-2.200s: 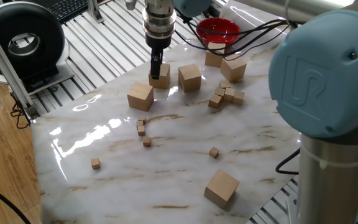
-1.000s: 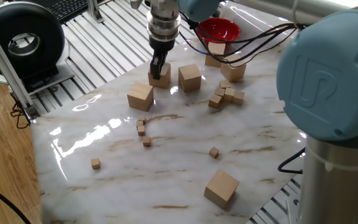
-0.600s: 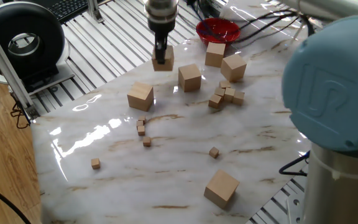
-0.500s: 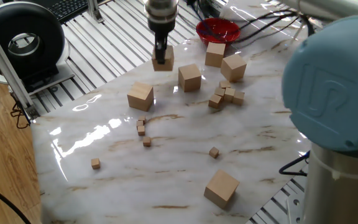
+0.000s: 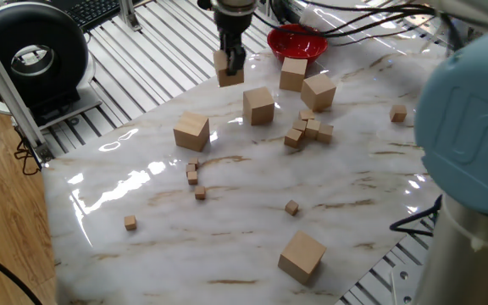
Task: Stack the blocks in a vertical line of five
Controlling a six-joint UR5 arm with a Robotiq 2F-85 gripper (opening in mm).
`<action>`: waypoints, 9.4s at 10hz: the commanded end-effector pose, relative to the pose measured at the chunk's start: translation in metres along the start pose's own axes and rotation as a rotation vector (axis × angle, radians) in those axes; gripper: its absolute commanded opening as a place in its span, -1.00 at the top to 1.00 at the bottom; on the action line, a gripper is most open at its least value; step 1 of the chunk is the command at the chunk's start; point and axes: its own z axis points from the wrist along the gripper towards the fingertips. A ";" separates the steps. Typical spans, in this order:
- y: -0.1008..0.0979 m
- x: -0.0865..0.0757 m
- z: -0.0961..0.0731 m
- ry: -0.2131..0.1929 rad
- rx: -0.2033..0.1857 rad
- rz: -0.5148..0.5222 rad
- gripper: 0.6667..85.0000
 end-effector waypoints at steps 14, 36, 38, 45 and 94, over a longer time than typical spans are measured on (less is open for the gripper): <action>0.045 0.036 0.019 -0.142 -0.057 0.083 0.99; 0.068 0.060 0.004 -0.048 -0.180 -0.112 0.99; 0.067 0.058 0.002 -0.053 -0.206 -0.109 0.99; 0.059 0.053 0.015 -0.058 -0.230 -0.110 0.99; 0.042 0.051 0.026 -0.080 -0.206 0.009 0.75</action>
